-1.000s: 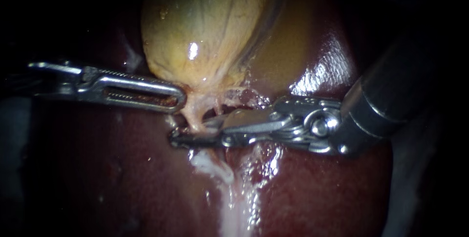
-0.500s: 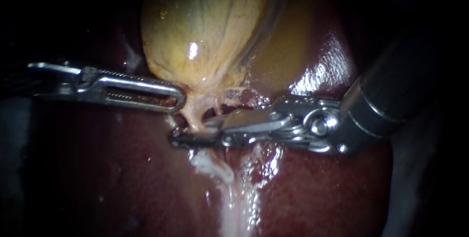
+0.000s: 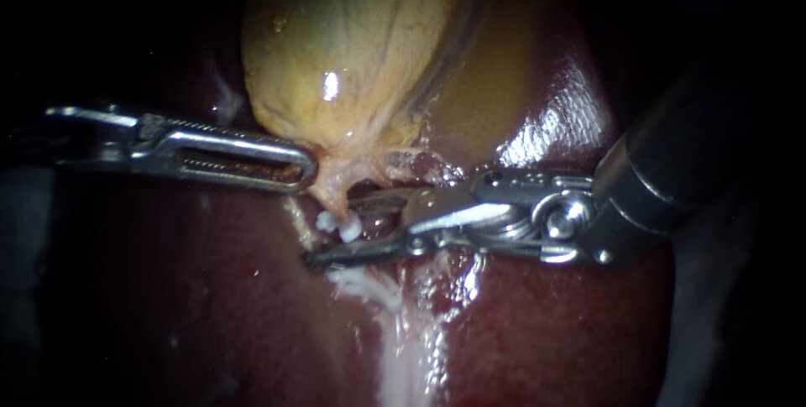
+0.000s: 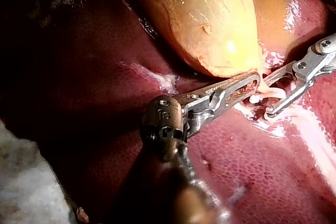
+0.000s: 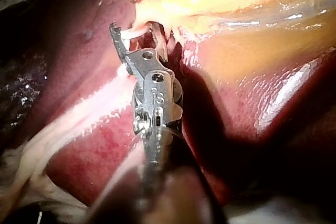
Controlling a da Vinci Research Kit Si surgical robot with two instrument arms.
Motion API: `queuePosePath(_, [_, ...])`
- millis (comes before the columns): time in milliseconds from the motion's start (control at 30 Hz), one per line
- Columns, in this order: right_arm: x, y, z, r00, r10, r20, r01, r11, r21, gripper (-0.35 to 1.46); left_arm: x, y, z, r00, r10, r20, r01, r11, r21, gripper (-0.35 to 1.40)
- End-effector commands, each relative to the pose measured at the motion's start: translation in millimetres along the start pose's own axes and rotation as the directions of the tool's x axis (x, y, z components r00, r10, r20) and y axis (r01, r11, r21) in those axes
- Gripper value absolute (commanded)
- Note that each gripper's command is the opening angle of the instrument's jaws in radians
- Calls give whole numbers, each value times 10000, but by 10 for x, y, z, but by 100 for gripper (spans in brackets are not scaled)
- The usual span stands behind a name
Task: Going back third clip left tube
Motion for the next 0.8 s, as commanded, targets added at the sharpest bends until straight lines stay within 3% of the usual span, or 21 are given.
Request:
queuePosePath(33, [1,-2,-3,10000,9,0,-9,10000,20,49,0,0,-1,10000,-1,1,1,10000,1,-35])
queuePosePath(533, [0,-13,-34,10000,9,49,-10,9998,195,49,0,0,-1,10000,-1,3,1,10000,-2,-35])
queuePosePath(800, [0,-14,-27,10000,2,33,-2,9999,137,49,0,1,0,10000,-4,-1,4,10000,3,-35])
